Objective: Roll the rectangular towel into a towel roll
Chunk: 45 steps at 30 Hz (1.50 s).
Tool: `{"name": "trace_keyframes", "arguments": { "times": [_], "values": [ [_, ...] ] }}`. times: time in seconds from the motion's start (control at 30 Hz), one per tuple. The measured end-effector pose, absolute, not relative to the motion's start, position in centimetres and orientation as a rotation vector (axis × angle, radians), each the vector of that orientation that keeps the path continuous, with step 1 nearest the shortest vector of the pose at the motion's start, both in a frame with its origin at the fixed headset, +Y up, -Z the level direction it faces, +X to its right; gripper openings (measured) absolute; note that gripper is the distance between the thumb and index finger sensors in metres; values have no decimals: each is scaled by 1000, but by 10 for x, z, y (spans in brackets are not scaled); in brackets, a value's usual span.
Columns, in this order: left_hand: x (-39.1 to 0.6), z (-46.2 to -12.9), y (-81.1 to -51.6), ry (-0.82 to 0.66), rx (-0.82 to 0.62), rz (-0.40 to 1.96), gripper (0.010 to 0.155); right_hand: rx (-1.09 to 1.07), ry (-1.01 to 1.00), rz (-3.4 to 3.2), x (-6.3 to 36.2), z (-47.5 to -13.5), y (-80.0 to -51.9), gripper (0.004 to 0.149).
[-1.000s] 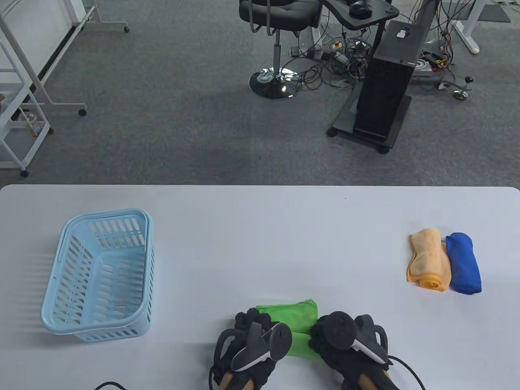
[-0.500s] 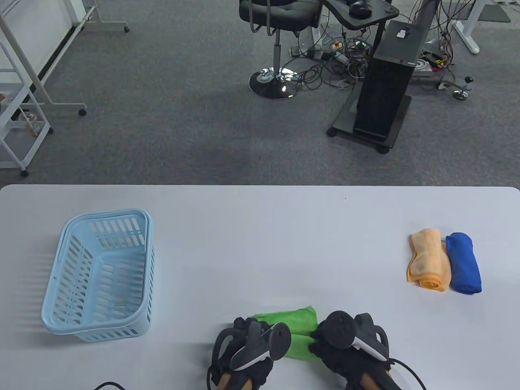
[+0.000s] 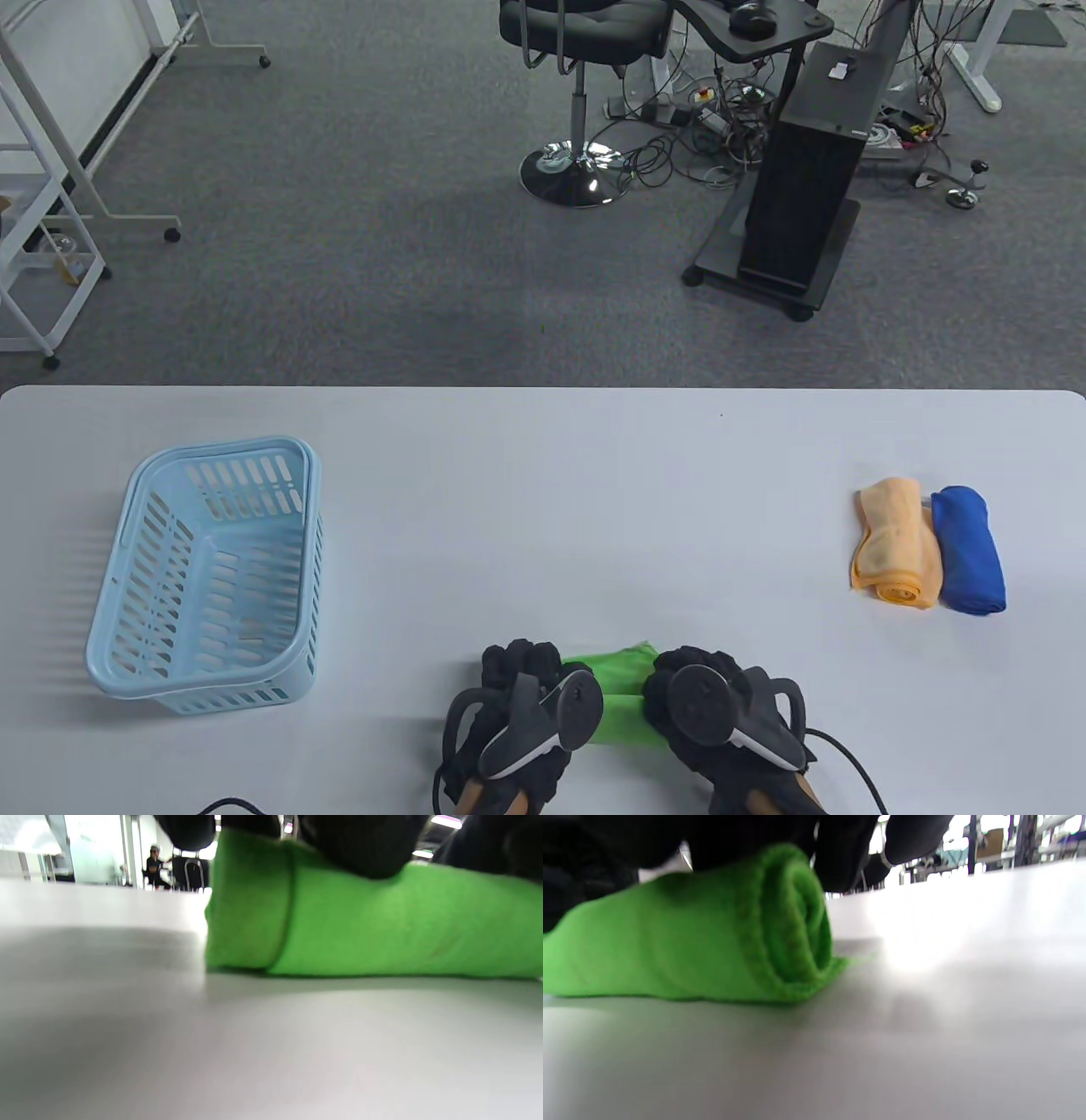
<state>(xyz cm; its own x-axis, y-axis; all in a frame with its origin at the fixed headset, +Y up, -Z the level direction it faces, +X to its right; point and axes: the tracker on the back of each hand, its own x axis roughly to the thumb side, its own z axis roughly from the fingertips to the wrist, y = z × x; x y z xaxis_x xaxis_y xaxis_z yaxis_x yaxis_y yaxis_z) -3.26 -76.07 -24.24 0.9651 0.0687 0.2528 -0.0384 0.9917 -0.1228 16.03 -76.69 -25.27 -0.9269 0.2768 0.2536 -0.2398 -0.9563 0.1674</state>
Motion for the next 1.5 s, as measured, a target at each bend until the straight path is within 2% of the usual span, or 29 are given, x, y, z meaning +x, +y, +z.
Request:
{"name": "trace_keyframes", "arguments": {
  "times": [0.07, 0.13, 0.23, 0.3, 0.4, 0.6, 0.73, 0.83, 0.87, 0.97, 1.03, 1.1, 1.23, 1.37, 1.5],
  "values": [
    [-31, -242, -761, -268, -144, 29, 50, 375, 261, 2822, 162, -253, -768, 64],
    [-31, -243, -765, -312, -201, 81, 68, 403, 334, 2899, 163, -253, -768, 70],
    [-29, -243, -771, -303, -293, 7, 78, 414, 383, 2937, 162, -253, -772, 75],
    [-27, -244, -773, -320, -297, -38, 76, 386, 390, 2912, 161, -254, -773, 74],
    [-32, -246, -770, -319, -264, 65, 70, 401, 400, 2918, 161, -253, -774, 70],
    [-49, -247, -766, -289, -289, 257, 68, 364, 480, 2828, 166, -255, -777, 64],
    [-44, -245, -765, -256, -235, 122, 70, 340, 446, 2852, 165, -255, -778, 64],
    [-39, -242, -759, -324, -124, 110, 56, 306, 413, 2880, 163, -255, -777, 63],
    [-38, -242, -760, -346, -140, 121, 53, 303, 422, 2889, 163, -255, -777, 63],
    [-37, -245, -768, -330, -273, 81, 73, 271, 365, 2882, 162, -255, -777, 62],
    [-36, -247, -773, -309, -311, 33, 77, 289, 257, 2830, 160, -255, -772, 57],
    [-36, -248, -775, -300, -305, 37, 75, 379, 178, 2800, 158, -253, -768, 53],
    [-41, -250, -772, -291, -333, 111, 72, 422, 395, 2809, 155, -251, -775, 80],
    [-45, -249, -769, -303, -348, 186, 72, 449, 477, 2910, 152, -251, -779, 80],
    [-40, -243, -766, -394, -302, 109, 79, 432, 497, 2877, 154, -251, -781, 74]
  ]
}}
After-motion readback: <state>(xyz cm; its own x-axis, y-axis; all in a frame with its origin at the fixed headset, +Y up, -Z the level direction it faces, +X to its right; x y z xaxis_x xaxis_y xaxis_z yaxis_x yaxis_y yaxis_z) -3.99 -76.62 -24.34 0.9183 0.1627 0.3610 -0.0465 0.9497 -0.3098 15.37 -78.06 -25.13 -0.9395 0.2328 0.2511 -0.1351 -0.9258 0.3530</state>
